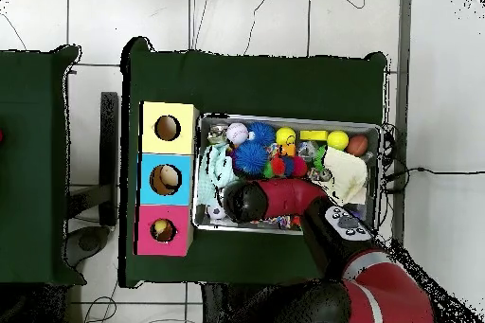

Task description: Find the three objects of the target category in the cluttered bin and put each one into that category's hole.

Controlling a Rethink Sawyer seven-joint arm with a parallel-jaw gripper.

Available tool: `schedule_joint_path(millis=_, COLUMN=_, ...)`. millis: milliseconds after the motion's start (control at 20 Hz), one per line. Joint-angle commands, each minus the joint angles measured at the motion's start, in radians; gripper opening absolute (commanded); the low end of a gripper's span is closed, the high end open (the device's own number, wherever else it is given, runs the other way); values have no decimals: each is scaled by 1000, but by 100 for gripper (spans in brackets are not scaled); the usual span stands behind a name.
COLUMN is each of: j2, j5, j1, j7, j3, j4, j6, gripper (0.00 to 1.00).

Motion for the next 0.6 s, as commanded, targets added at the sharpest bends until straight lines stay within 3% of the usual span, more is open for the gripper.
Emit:
schedule_joint_path(millis=50, j2=304, j5=2, j1=-7, j7=118, j3=67, j4=-126, j6=-215, gripper=100)
schedule_joint_path(millis=100, j2=304, j5=8, j1=-6, j7=114, j3=64, j4=-125, j6=-220, gripper=0)
schedule_joint_path(millis=600, j2=286, j5=21, j1=2, j7=102, j3=46, j4=-128, j6=-176, gripper=0)
